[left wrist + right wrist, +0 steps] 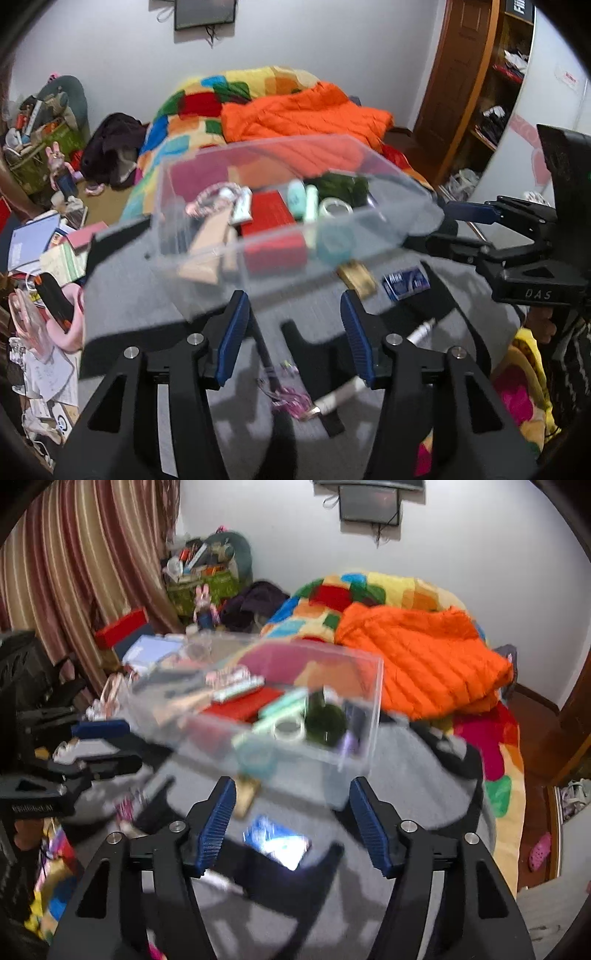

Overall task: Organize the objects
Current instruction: 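Grasp the blue card pack with the right tool while the left tool grasps the gold box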

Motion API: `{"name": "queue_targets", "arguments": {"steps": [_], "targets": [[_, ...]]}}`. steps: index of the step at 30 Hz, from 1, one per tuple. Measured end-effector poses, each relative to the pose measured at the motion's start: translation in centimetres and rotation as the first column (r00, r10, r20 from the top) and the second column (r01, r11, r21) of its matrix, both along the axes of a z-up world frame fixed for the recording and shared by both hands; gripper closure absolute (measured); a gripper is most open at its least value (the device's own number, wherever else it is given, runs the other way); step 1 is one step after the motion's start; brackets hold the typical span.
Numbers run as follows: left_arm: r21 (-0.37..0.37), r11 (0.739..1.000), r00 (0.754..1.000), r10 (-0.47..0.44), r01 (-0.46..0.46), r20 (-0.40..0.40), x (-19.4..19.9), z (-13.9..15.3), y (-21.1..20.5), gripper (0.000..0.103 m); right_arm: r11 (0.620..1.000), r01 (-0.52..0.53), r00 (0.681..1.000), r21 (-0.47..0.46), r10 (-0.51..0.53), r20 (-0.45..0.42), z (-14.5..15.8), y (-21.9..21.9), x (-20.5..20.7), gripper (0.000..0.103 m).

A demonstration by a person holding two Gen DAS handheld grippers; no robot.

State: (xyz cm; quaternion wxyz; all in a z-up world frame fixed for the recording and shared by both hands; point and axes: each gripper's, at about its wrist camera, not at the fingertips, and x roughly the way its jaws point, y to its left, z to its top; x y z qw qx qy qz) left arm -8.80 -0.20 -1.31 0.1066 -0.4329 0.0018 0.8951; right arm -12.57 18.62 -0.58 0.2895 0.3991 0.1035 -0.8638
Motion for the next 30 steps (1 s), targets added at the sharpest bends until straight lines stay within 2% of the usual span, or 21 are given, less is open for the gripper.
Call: {"name": "queue_targets", "arguments": {"steps": [2, 7, 12, 15, 16, 17, 30], "targets": [[-0.003, 1.000, 1.000, -0.008, 0.009, 0.017, 0.0, -0.6, 0.6, 0.050, 1.000, -0.022, 0.999, 0.012, 0.022, 0.032, -1.3, 0.4, 0.3, 0.036], [0.005, 1.000, 0.997, -0.028, 0.028, 0.072, -1.0, -2.1, 1.9, 0.050, 0.998, -0.050, 0.993, 0.040, 0.045, 0.110, -4.2, -0.1, 0.0, 0.036], [0.016, 0.999, 0.994, -0.030, 0.028, 0.105, -2.1, -2.7, 2.5, 0.050, 0.993, -0.066, 0.992, 0.094, 0.055, 0.114, -5.9, -1.4, -0.4, 0.036], [0.023, 0.999, 0.991, -0.030, 0.027, 0.133, -2.9, -3.0, 2.9, 0.050, 0.995, -0.051, 0.994, 0.085, 0.042, 0.097, -6.0, -1.3, -0.2, 0.038], [0.021, 0.999, 0.990, -0.030, 0.028, 0.138, -3.1, -3.1, 3.1, 0.050, 0.996, -0.048, 0.995, 0.076, 0.041, 0.094, -5.8, -1.2, -0.1, 0.048], [0.019, 0.999, 0.989, -0.032, 0.030, 0.144, -3.3, -3.2, 3.4, 0.050, 0.996, -0.047, 0.995, 0.072, 0.040, 0.093, -5.8, -1.0, 0.1, 0.053], [-0.012, 0.998, 0.973, -0.053, 0.057, 0.226, -7.0, -5.5, 6.8, 0.046, 0.999, 0.040, 0.994, 0.002, -0.040, 0.105, -5.3, 2.9, 1.2, 0.053]]}}
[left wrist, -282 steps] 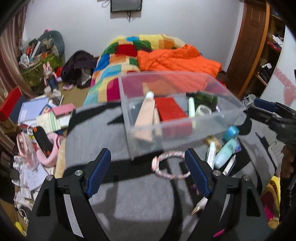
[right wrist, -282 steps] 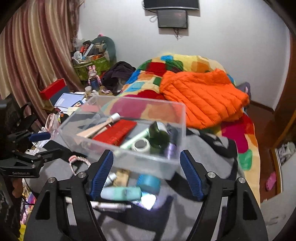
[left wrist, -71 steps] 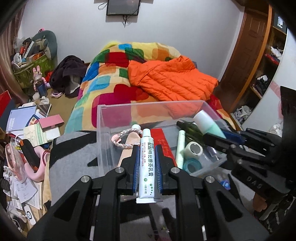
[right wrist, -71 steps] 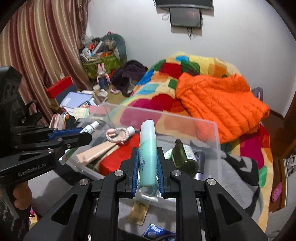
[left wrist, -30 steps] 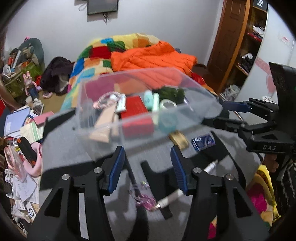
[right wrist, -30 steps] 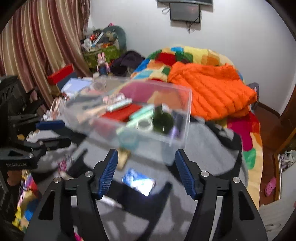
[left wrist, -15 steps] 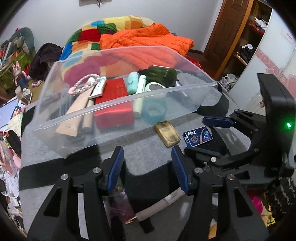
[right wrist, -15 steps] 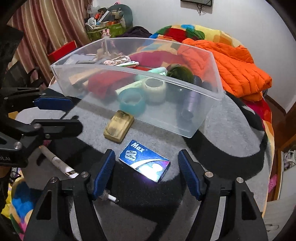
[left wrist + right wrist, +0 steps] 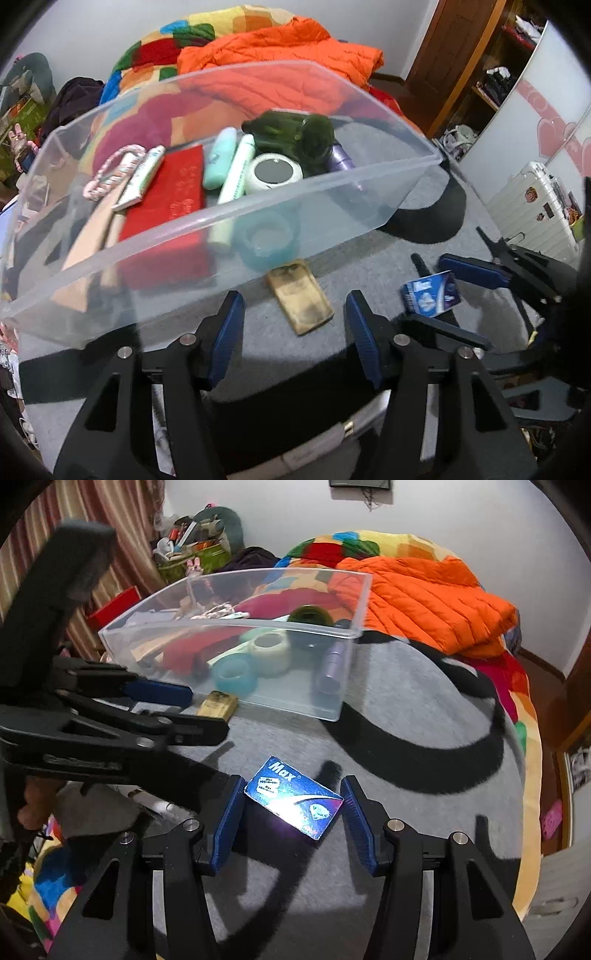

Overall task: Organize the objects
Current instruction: 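Grasp the blue card pack with the right tool while the left tool grasps the gold box, then place the card pack and gold box into the clear box and open both tools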

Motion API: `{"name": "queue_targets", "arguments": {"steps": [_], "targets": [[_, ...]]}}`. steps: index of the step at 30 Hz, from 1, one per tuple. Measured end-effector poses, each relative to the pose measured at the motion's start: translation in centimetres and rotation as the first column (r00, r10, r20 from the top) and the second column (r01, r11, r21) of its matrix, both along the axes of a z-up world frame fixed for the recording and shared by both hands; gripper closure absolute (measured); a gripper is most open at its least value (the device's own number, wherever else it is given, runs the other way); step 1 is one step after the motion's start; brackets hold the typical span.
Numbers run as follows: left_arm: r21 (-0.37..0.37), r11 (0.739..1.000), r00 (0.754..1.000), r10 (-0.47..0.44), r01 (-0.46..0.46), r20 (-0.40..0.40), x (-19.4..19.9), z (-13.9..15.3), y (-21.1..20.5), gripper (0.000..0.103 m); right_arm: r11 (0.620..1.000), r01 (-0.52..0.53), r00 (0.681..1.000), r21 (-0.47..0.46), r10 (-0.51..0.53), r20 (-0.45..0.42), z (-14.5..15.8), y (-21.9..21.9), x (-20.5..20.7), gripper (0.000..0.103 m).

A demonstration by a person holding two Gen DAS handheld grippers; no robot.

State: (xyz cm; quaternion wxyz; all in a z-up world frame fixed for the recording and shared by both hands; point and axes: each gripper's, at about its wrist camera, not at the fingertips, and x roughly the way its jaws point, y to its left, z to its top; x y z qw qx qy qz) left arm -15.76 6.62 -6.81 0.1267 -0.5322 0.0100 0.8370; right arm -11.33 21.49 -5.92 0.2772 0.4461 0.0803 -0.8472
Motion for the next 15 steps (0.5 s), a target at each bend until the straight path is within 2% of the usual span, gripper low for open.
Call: {"name": "queue_targets", "arguments": {"steps": [3, 5, 7, 10, 15], "targets": [[-0.036, 0.999, 0.999, -0.003, 0.002, -0.036, 0.3, -0.1, 0.4, 0.050, 1.000, 0.015, 1.000, -0.019, -0.015, 0.009, 0.1, 0.4, -0.2, 0.053], [-0.043, 0.999, 0.999, -0.016, 0.013, -0.051, 0.7, -0.1, 0.4, 0.066, 0.999, 0.018, 1.000, -0.028, -0.018, 0.007, 0.2, 0.4, -0.3, 0.053], [-0.023, 0.999, 0.998, -0.030, 0.029, -0.046, 1.1, 0.1, 0.3, 0.075, 0.999, 0.019, 1.000, -0.035, -0.019, 0.002, 0.4, 0.3, -0.3, 0.053], [-0.025, 0.999, 0.998, -0.037, 0.036, -0.054, 1.9, 0.1, 0.1, 0.080, 0.999, 0.019, 1.000, -0.049, -0.019, -0.007, 1.0, 0.1, -0.2, 0.053], [-0.010, 1.000, 0.997, -0.023, 0.023, -0.075, 3.6, 0.6, -0.9, 0.080, 0.998, 0.021, 0.999, -0.065, -0.023, -0.030, 2.1, -0.3, -0.1, 0.053]]}}
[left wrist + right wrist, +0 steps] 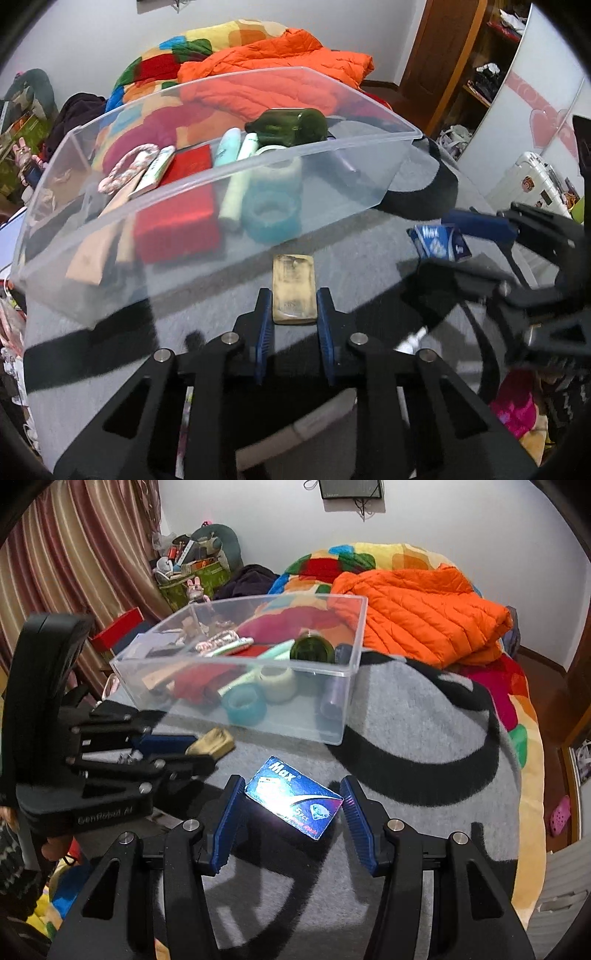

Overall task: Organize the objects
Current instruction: 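Place the card pack and gold box into the clear box and open both tools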

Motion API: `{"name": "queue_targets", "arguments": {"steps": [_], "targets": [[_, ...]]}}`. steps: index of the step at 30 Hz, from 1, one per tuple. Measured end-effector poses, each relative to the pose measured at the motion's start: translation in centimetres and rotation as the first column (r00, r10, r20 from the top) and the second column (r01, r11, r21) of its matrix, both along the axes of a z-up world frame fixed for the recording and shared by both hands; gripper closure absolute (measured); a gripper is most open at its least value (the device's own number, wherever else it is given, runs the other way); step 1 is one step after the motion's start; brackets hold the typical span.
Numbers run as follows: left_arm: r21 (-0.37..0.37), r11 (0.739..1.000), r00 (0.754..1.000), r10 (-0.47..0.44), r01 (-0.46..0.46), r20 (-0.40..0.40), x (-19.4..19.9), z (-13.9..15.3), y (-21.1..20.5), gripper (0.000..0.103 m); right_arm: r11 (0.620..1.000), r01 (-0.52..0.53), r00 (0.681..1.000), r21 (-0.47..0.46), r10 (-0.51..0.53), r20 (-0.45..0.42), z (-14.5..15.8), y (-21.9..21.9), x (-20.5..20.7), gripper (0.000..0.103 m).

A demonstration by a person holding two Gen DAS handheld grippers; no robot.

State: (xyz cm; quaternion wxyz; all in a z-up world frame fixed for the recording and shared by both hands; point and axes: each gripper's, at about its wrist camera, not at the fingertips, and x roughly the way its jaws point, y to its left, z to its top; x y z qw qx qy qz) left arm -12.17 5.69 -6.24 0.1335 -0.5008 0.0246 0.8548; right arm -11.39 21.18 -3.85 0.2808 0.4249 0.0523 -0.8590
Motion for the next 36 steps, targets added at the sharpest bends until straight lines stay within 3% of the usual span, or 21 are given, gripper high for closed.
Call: {"name": "queue_targets", "arguments": {"steps": [16, 25, 30, 36], "targets": [[0.098, 0.993, 0.980, 0.086, -0.070, -0.177, 4.4, 6.3, -4.3, 0.080, 0.998, -0.012, 0.996, -0.068, 0.006, -0.085, 4.1, -2.2, 0.2, 0.053], [0.157, 0.979, 0.948, 0.169, -0.130, -0.271, 3.9, 10.2, -6.9, 0.080, 0.995, -0.012, 0.988, -0.095, -0.003, -0.156, 7.2, -3.4, -0.7, 0.053], [0.211, 0.968, 0.936, 0.196, -0.137, -0.292, 2.9, 11.8, -8.1, 0.080, 0.994, -0.013, 0.989, -0.109, -0.003, -0.151, 7.8, -4.5, -2.1, 0.053], [0.221, 0.960, 0.928, 0.234, -0.174, -0.289, 0.7, 11.8, -8.9, 0.080, 0.996, -0.004, 0.991, -0.092, -0.008, -0.130, 7.3, -6.3, -4.3, 0.053]]}}
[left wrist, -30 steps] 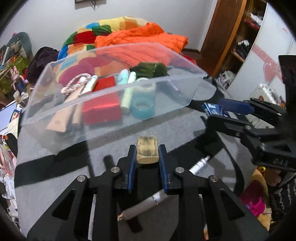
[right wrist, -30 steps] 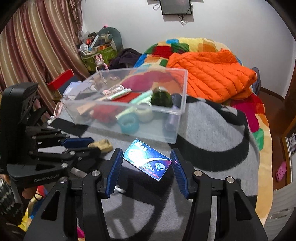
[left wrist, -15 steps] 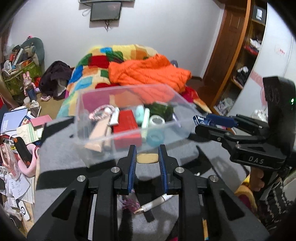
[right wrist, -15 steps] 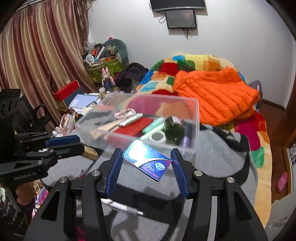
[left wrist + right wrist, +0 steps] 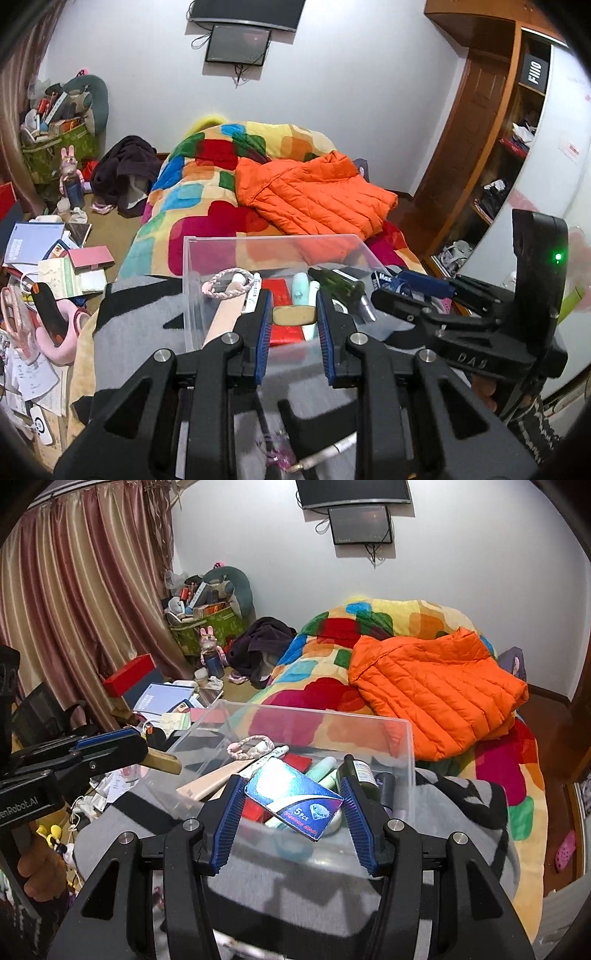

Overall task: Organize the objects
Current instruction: 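Place the card pack and gold box into the clear box and open both tools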

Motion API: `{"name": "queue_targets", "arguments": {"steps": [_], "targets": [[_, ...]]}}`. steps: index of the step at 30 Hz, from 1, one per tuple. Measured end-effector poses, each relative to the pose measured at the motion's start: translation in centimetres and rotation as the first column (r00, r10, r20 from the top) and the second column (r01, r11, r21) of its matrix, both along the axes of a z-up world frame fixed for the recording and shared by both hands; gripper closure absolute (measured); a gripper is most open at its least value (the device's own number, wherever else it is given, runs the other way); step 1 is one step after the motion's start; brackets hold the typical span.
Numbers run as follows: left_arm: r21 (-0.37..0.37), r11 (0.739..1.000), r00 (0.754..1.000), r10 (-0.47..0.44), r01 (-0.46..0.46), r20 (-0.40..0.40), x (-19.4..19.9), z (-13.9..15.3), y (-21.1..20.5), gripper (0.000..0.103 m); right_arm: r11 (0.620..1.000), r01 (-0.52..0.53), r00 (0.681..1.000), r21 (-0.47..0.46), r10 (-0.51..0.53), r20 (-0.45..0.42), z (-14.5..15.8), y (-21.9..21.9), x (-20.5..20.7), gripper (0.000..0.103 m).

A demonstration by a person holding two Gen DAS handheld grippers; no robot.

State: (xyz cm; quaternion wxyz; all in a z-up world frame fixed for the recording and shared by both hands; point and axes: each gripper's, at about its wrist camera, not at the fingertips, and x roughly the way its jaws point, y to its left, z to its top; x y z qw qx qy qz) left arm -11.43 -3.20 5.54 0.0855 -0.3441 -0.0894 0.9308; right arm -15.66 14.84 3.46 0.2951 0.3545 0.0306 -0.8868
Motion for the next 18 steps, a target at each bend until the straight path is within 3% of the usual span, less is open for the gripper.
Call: {"name": "queue_targets", "arguments": {"steps": [5, 12, 18], "targets": [[-0.022, 0.998, 0.997, 0.057, -0.056, 0.055, -2.5, -1.9, -0.7, 0.080, 0.998, 0.022, 0.999, 0.051, -0.024, 0.023, -1.7, -1.5, -1.9, 0.053], [-0.012, 0.997, 0.984, 0.071, -0.070, 0.163, -4.7, -5.3, -1.6, 0.080, 0.998, 0.044, 0.995, 0.047, -0.048, 0.085, -3.8, -1.4, -3.8, 0.053], [0.008, 0.998, 0.982, 0.055, -0.058, 0.181, -4.4, -5.7, -1.3, 0.079, 0.997, -0.004, 0.993, 0.075, -0.006, 0.122, -4.6, -2.3, -3.8, 0.052]]}}
